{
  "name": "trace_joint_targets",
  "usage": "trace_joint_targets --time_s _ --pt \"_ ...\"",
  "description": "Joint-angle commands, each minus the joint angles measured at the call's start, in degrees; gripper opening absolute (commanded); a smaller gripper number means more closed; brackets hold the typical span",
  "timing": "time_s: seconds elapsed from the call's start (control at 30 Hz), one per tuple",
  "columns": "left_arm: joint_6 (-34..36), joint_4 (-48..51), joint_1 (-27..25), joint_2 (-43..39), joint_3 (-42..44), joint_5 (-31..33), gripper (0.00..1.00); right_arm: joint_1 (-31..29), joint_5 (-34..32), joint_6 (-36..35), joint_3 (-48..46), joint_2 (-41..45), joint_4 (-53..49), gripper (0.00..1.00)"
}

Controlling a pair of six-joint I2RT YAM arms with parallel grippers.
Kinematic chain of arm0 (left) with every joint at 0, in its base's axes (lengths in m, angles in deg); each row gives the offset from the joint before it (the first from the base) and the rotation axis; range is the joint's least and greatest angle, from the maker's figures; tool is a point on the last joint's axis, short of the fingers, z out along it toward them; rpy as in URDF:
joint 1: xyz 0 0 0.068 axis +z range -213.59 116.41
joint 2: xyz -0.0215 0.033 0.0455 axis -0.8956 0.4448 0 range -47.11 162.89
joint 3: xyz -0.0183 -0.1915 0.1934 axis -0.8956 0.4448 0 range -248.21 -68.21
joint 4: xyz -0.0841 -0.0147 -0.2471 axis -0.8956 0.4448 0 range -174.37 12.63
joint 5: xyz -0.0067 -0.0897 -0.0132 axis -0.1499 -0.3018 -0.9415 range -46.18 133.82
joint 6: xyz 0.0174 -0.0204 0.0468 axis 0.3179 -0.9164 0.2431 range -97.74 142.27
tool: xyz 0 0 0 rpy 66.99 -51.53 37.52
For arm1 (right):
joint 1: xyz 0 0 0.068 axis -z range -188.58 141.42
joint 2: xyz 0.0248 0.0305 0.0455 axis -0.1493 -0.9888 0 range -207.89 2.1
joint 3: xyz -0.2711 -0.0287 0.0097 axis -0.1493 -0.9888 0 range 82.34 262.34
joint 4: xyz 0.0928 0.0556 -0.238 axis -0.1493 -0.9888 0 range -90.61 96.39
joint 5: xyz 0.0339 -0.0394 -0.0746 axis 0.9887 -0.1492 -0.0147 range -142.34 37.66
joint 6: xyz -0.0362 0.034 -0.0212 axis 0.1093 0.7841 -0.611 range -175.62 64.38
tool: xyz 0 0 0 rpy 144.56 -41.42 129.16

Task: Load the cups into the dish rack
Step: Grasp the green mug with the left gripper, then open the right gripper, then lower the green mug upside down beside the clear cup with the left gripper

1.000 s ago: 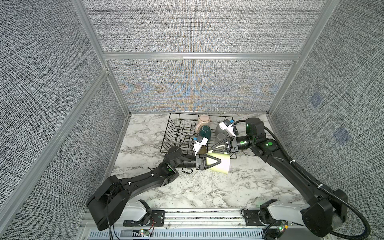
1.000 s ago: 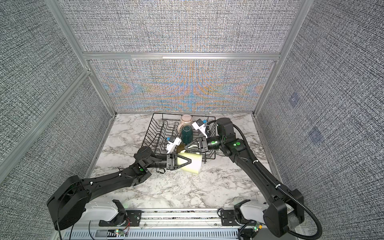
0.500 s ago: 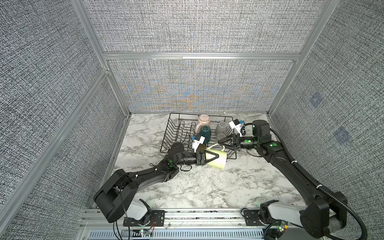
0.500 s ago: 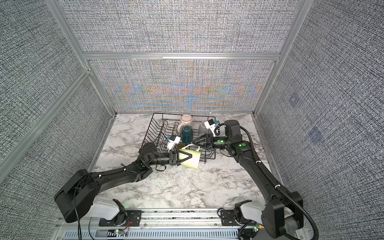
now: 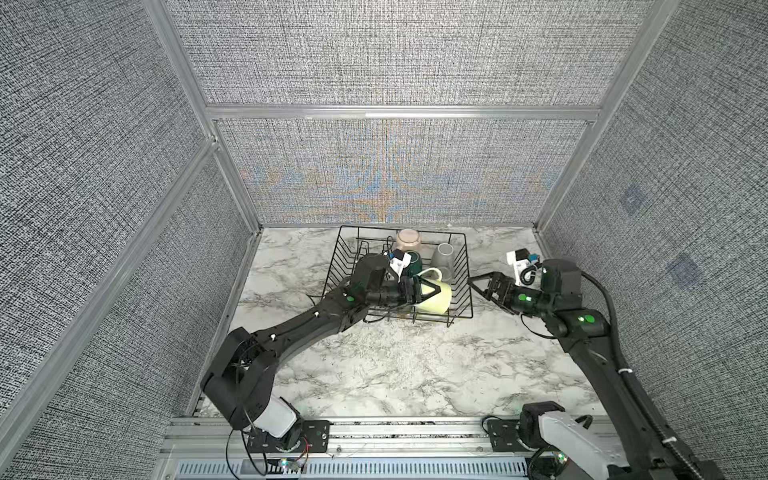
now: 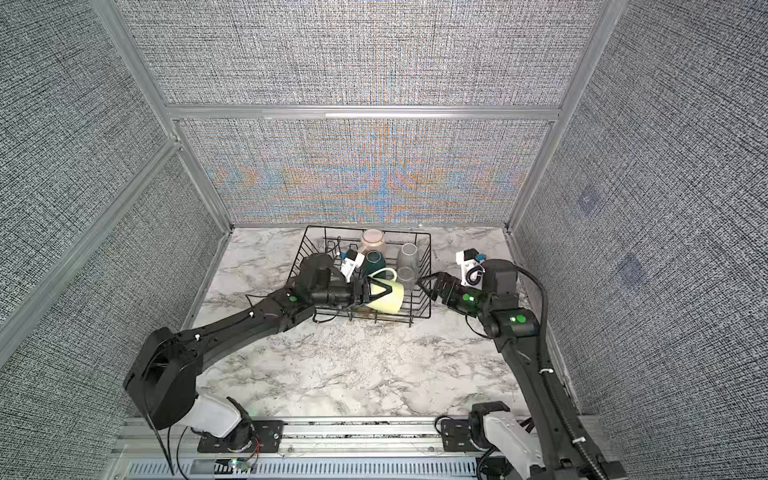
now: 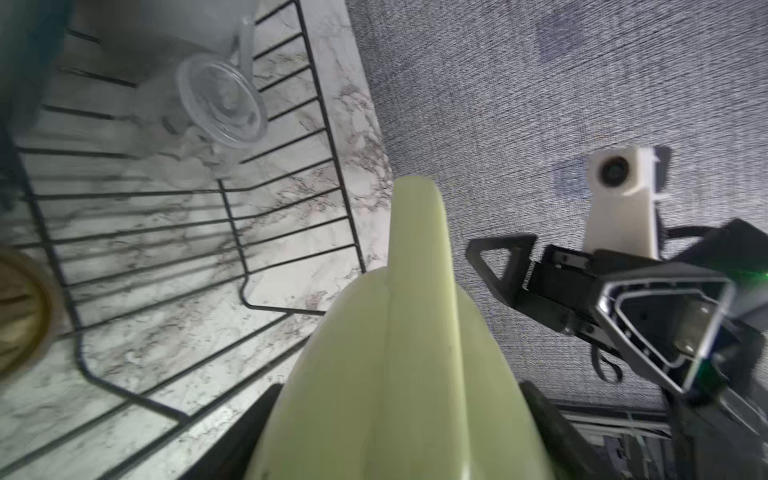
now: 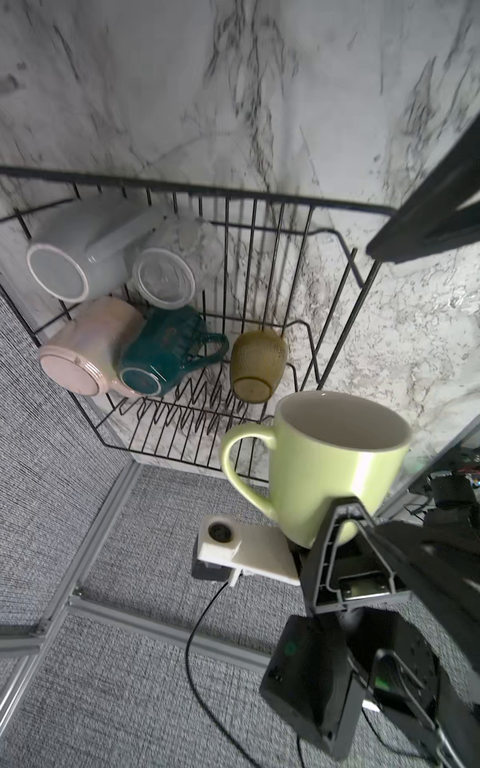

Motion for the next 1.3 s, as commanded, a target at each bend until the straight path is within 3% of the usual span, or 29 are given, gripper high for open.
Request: trace_joint_targets --time_s 0.0,0.23,0.47,0.87,1.27 --pt "9.63 11.75 -0.21 2.89 -5.51 4.94 0.51 0.63 -7.05 -2.97 -0.6 2.59 -3.45 0.97" --pt "20.97 25.04 -1.2 10.49 -18.27 9.31 0.46 1.47 -12.54 -2.95 -3.96 8.49 -4.18 0.97" --pt "31.22 35.19 -1.77 16.17 -28.85 12.28 0.46 1.65 -12.49 -2.09 -5.55 9.77 -3.01 0.97" --pt "45.35 44.4 -3.94 24.28 -42.43 18.01 0.46 2.09 -16.97 -2.59 -5.78 11.37 -3.8 0.97" --pt "51.1 50.99 -6.69 33.22 -51.36 25.57 0.43 2.27 -16.88 -3.3 -7.4 11.68 -3.71 0.97"
